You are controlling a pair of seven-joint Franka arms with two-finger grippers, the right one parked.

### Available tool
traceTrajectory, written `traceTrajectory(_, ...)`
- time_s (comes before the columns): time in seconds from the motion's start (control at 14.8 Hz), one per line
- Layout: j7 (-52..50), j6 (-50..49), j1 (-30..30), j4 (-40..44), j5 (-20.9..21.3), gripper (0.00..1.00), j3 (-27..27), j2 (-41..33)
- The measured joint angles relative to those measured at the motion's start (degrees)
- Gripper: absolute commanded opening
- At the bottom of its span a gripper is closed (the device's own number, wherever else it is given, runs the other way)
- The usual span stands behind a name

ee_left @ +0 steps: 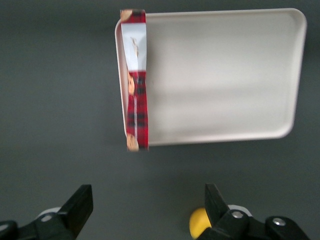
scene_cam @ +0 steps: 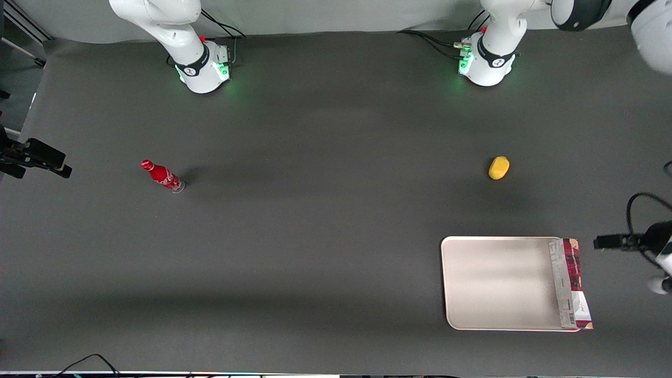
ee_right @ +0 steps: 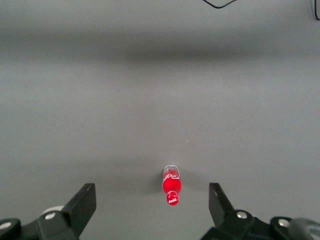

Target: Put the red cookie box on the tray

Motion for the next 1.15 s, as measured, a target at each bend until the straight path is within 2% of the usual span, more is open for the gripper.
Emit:
traceTrajectory(0.2, -2.9, -10.7, -0.7, -0.5, 0.0, 1.00, -1.0, -8.2)
traceTrajectory(0.34, -5.9, -12.2, -1.1, -5.7, 0.1, 1.00, -3.2, -14.8)
traceTrajectory(0.74, -13.5, -1.1, -1.6, -37.7, 2.7, 1.00, -10.8, -38.0)
traceTrajectory(0.88, -13.5, 0.2, -1.6, -43.3, 3.1, 1.00, -11.3, -41.7)
traceTrajectory(1.15, -12.8, 0.5, -1.6, -44.1, 6.3, 1.00, -11.0, -42.7)
